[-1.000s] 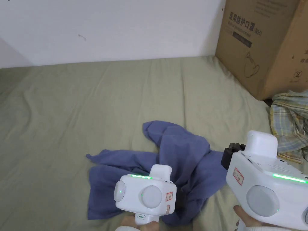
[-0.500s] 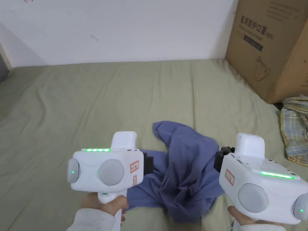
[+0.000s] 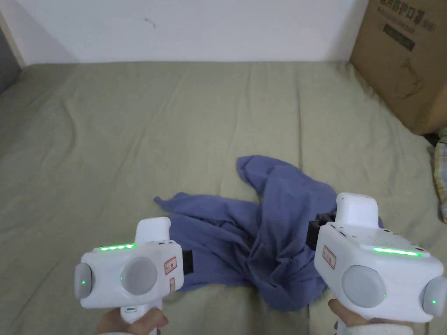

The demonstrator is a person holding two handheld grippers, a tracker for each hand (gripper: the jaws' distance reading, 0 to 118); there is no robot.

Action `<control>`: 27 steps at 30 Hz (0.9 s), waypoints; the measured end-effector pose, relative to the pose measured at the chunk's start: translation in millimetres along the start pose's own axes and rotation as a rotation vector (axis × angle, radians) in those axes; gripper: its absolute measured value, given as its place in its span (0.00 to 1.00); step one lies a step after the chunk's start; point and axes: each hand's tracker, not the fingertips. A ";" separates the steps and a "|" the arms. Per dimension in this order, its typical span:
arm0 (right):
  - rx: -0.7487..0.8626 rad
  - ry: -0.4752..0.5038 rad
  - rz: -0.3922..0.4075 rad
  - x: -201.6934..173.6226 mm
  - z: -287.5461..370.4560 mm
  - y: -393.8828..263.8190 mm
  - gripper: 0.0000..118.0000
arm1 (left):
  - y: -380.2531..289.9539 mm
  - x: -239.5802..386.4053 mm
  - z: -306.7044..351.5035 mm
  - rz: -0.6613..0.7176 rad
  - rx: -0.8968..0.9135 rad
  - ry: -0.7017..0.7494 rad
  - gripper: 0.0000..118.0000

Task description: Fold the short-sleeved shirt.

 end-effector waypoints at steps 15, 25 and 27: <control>-0.074 -0.012 0.051 -15.1 -62.6 12.1 0.00 | 136.1 -61.8 -101.8 0.115 -0.025 0.061 0.87; -0.127 -0.020 0.070 -8.3 -91.1 14.5 0.00 | 136.1 -50.8 -120.0 0.087 -0.059 0.088 0.01; -0.131 -0.018 0.067 -6.0 -93.0 18.0 0.00 | 136.8 -44.4 -116.4 0.032 -0.062 0.099 0.01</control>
